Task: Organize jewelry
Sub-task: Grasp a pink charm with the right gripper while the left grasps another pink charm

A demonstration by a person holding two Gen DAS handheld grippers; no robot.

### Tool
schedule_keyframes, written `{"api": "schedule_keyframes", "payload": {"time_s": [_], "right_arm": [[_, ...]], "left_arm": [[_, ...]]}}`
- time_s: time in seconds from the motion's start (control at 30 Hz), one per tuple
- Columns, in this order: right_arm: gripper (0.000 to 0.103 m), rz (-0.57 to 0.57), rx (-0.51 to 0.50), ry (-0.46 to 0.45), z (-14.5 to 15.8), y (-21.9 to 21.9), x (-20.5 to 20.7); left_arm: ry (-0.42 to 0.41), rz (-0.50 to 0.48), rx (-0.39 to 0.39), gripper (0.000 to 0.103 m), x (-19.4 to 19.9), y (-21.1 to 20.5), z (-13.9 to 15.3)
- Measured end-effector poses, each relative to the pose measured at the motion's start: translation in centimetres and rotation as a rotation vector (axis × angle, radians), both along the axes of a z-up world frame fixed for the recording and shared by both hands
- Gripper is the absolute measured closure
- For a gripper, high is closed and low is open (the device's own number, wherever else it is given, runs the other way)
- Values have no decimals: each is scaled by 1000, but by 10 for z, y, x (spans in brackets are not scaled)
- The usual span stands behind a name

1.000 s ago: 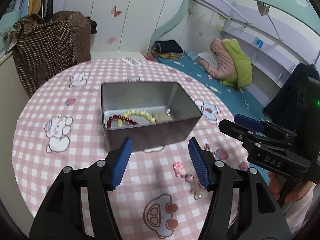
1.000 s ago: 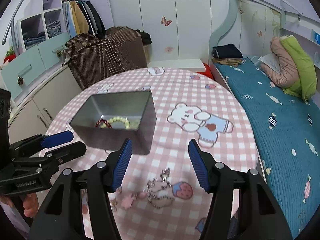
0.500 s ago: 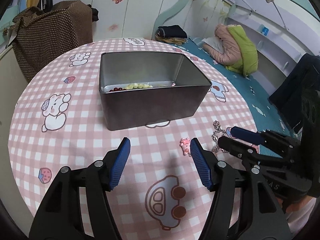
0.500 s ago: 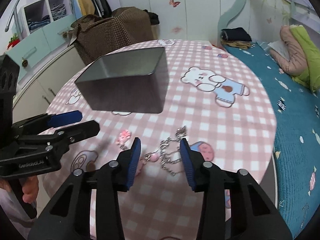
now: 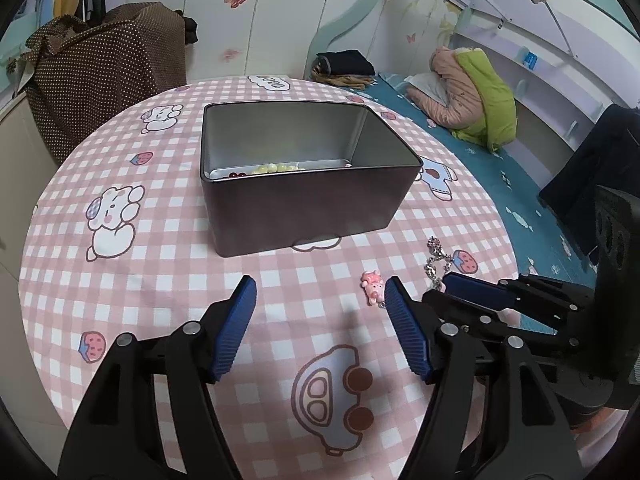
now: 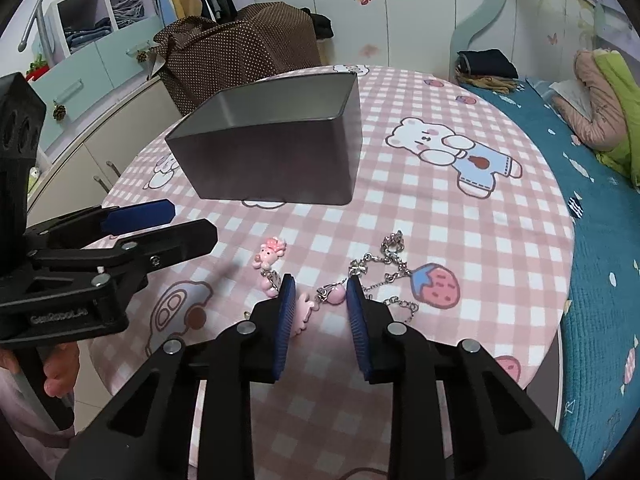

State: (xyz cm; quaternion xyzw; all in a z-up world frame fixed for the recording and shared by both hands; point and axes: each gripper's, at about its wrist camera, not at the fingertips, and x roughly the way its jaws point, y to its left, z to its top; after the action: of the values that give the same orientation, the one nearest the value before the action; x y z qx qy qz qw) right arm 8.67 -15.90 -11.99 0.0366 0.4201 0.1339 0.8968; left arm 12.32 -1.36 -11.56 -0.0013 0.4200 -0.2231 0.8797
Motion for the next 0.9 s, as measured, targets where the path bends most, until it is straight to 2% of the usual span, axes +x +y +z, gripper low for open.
{"api": "schedule_keyframes", "payload": {"time_s": [0.27, 0.43, 0.67, 0.9], "right_arm": [[80, 6, -13, 0, -4, 6, 6], [93, -9, -8, 2, -6, 1, 9], [93, -16, 7, -2, -2, -2, 10], [93, -55, 19, -81, 23, -20, 7]], "left_arm": [[10, -1, 11, 34, -4, -1, -4], [15, -4, 11, 32, -6, -2, -5], [33, -7, 11, 32, -1, -8, -7], [38, -11, 27, 33, 8, -20, -8]]}}
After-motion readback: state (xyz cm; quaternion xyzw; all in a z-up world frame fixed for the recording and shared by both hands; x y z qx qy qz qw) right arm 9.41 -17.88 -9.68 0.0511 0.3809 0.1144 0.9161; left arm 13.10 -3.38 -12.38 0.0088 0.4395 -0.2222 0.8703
